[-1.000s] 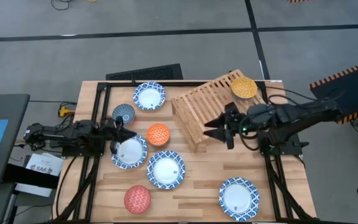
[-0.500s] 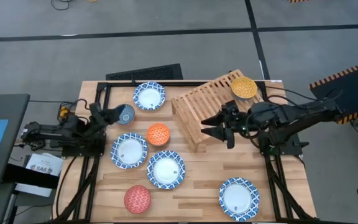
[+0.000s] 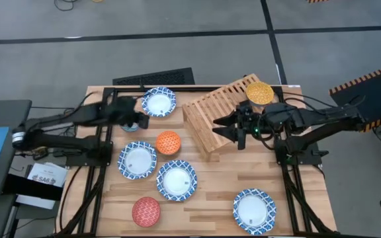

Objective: Place and stack bowls onto a shelf
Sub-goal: Put the top white pattern bowl on the shelf

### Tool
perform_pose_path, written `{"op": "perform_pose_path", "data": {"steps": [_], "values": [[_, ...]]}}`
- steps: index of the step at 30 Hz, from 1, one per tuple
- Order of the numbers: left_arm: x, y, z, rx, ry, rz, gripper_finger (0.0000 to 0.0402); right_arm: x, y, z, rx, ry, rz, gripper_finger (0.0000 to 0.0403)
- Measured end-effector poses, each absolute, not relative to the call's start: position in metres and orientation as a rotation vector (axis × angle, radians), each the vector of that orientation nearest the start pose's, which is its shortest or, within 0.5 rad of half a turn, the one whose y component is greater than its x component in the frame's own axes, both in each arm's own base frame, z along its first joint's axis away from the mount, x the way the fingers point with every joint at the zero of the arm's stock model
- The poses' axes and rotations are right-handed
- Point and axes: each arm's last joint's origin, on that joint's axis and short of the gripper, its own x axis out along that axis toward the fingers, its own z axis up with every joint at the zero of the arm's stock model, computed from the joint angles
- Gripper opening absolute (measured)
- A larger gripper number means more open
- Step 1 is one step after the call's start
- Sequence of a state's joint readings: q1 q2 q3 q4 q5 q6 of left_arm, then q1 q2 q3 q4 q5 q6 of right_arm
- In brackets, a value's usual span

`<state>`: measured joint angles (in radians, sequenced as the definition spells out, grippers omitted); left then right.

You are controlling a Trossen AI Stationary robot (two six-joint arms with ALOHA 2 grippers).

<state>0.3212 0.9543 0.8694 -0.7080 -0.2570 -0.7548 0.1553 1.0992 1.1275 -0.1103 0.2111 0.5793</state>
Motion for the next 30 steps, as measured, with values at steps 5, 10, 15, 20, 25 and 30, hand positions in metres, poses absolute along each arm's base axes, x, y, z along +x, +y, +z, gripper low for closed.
{"op": "perform_pose_path", "data": {"steps": [5, 10, 15, 20, 25, 30], "values": [[0.209, 0.115, 0.261, -0.671, 0.87, 0.68, 0.0186, 0.237, 0.031, 0.398, 0.559, 0.063, -0.072, 0.0249], [0.232, 0.147, 0.217, -0.563, 1.104, 0.557, 0.0188, 0.237, 0.031, 0.398, 0.559, 0.064, -0.072, 0.0249], [0.241, 0.16, 0.185, -0.442, 1.247, 0.441, 0.0186, 0.237, 0.031, 0.398, 0.559, 0.063, -0.073, 0.0249], [0.244, 0.161, 0.19, -0.361, 1.206, 0.369, 0.0185, 0.237, 0.031, 0.398, 0.56, 0.062, -0.073, 0.0249], [0.246, 0.155, 0.207, -0.107, 1.17, 0.335, 0.0185, 0.237, 0.031, 0.398, 0.56, 0.06, -0.074, 0.0249], [0.249, 0.156, 0.204, 0.102, 1.238, 0.34, 0.0185, 0.237, 0.031, 0.398, 0.56, 0.058, -0.081, 0.0249]]}}
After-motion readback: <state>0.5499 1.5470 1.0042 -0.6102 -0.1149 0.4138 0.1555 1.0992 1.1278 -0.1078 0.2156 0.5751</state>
